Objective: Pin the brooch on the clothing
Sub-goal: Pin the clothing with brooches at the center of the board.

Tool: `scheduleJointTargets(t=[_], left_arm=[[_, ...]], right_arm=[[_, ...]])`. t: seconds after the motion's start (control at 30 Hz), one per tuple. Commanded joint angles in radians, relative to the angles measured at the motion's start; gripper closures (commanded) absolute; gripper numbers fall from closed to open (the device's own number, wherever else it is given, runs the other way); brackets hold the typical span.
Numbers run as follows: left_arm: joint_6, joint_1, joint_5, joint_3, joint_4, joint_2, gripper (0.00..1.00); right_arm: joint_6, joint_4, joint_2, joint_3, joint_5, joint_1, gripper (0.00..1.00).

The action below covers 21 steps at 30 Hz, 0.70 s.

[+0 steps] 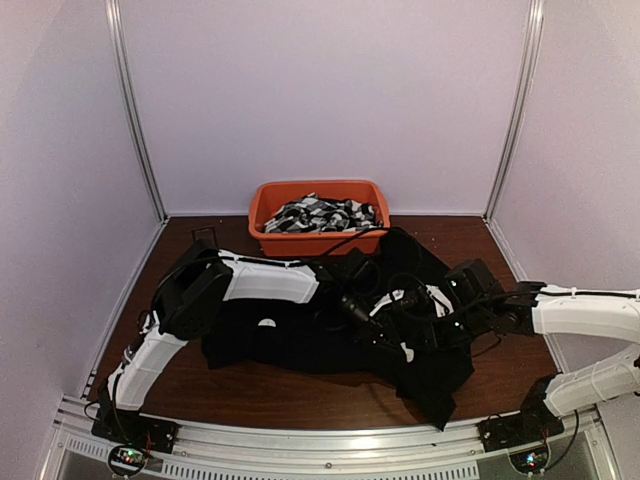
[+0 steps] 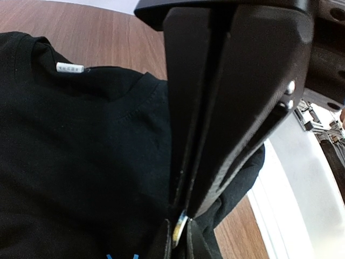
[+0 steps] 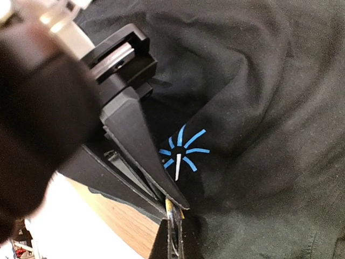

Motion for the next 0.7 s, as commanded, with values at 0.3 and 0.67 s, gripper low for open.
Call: scheduleJointTargets(t=[0.3, 0.67], left_arm=[[0.209, -0.087, -0.179, 0.085, -0.249, -0.007, 1.0], [0.159, -0.095, -0.31, 0.113, -0.282, -0.02, 1.0]], right_arm=[[0.003, 0.008, 0.014, 0.048, 0.129, 0.004, 1.0], [0.068, 0.064, 0.013, 0.062, 0.14, 0.006, 1.0]])
